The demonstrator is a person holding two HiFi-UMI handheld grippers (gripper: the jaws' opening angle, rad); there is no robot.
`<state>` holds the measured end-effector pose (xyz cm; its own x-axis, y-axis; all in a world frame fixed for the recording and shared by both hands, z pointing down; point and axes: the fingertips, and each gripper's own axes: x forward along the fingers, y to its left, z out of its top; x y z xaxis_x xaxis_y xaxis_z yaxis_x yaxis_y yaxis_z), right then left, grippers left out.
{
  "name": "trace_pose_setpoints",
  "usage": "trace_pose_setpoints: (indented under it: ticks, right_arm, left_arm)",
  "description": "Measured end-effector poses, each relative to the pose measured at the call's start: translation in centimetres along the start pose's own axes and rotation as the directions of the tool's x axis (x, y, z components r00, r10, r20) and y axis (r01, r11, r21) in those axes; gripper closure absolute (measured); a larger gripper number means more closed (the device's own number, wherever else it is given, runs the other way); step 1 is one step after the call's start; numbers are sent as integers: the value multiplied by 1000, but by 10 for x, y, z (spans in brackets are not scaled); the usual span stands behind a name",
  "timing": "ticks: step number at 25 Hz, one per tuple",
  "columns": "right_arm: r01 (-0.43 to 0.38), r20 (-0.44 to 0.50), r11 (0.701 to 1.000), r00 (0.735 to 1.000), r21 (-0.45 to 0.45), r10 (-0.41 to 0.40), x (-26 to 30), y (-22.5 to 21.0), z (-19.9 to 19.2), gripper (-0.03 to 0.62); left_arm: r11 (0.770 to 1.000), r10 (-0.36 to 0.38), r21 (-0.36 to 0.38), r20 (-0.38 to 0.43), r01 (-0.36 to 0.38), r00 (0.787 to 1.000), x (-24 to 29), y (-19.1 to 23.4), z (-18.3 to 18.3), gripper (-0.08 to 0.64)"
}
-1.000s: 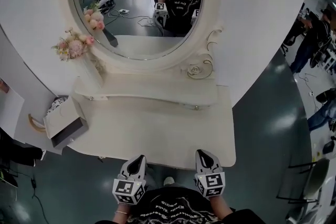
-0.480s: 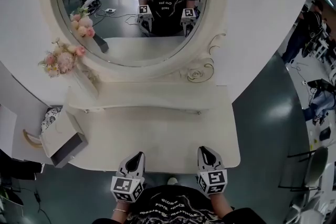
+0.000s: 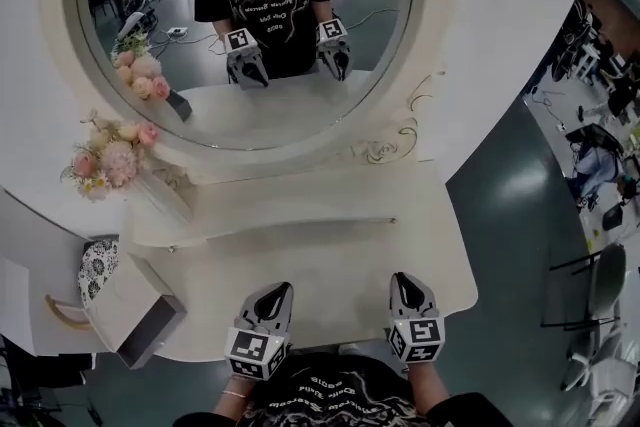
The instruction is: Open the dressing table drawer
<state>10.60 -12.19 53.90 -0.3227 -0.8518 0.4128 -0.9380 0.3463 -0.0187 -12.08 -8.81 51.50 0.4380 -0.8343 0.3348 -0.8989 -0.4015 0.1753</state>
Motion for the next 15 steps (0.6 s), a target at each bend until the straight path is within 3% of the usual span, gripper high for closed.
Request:
trace_pose_setpoints:
  ticks: [4,7,10,15]
  right_arm:
    - [90,5,995,996,34,-90,0,-3,2,572]
    - [122,2,991,993,51,-122,4,0,1,558]
    - [119,18,990,993,74,-120,10,1,7,477]
    - [139,19,985,990,105,-141,14,-7,10,451]
  left_arm:
    - [992,-98,70,-55,102,994,2,-2,-7,543]
    - [990,-140,20,-75,142,987,-1,3,-13,543]
    - [981,-191,2,-57,192,980,-4,2,-10,543]
    - [991,-134,-35,-68,132,989,-10,18,-16,543]
